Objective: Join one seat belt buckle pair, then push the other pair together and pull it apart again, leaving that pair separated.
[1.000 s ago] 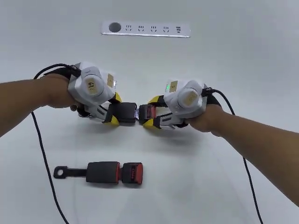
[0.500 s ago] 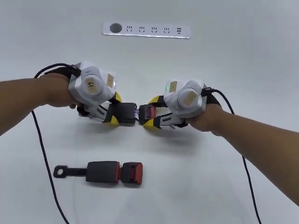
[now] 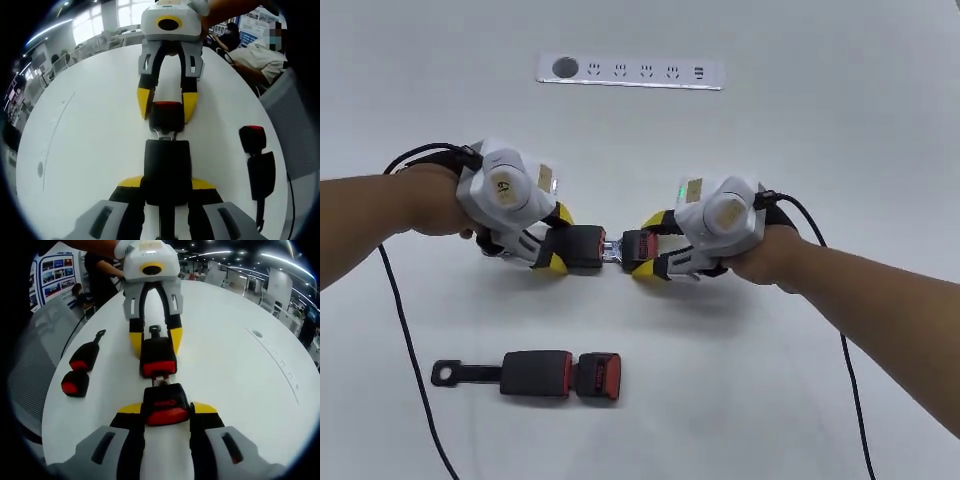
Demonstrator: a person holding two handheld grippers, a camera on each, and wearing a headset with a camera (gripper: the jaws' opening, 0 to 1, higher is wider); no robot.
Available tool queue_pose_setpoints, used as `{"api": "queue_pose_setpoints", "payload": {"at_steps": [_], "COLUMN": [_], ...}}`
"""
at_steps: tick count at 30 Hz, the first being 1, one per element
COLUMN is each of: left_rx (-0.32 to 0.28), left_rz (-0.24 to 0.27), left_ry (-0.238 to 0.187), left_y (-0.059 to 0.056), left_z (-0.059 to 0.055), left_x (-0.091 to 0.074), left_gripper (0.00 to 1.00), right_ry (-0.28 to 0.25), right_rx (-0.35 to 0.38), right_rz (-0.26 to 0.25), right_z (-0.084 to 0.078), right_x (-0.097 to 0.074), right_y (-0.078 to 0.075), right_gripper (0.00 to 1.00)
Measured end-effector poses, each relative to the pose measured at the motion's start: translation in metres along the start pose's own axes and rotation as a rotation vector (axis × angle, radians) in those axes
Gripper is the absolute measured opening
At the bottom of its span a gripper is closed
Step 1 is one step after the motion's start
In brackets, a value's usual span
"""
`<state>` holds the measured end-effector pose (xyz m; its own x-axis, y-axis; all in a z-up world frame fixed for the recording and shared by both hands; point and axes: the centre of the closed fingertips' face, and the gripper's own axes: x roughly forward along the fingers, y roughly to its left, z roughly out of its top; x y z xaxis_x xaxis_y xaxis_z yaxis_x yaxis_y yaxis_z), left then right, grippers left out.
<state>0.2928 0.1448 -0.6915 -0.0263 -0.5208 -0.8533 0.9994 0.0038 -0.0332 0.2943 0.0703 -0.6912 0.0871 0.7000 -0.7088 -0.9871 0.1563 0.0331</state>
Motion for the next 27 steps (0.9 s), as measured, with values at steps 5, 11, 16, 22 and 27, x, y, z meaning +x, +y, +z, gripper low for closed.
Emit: {"api": "queue_pose_setpoints", "payload": {"at_steps": [5, 11, 16, 22, 27], "left_rx": [-0.01, -0.012, -0.009, -0.01, -0.011], "left_rz": [0.006, 0.008, 0.007, 0.007, 0.008], "left_ry": [-0.007, -0.007, -0.005, -0.007, -0.006], "left_y": [0.0, 0.0, -0.001, 0.0, -0.001], "left_z": [0.001, 0.002, 0.003, 0.003, 0.004], "left_x": [0.0, 0.001, 0.001, 0.002, 0.002], "left_gripper": [0.33, 0.33, 0.33, 0.33, 0.33], "right_ry": [-0.006, -0.005, -0.01, -0.007, -0.008], "right_rx": [0.006, 0.002, 0.01, 0.014, 0.018], "right_rz": [0.0, -0.002, -0.012, -0.013, -0.017], "right_z": [-0.002, -0.004, -0.012, -0.02, -0.027], "right_x": [0.001, -0.002, -0.012, -0.019, -0.024], "right_y": [0.0, 0.0, -0.002, -0.002, -0.004], "right_gripper": [0.33, 0.33, 0.33, 0.33, 0.33]}}
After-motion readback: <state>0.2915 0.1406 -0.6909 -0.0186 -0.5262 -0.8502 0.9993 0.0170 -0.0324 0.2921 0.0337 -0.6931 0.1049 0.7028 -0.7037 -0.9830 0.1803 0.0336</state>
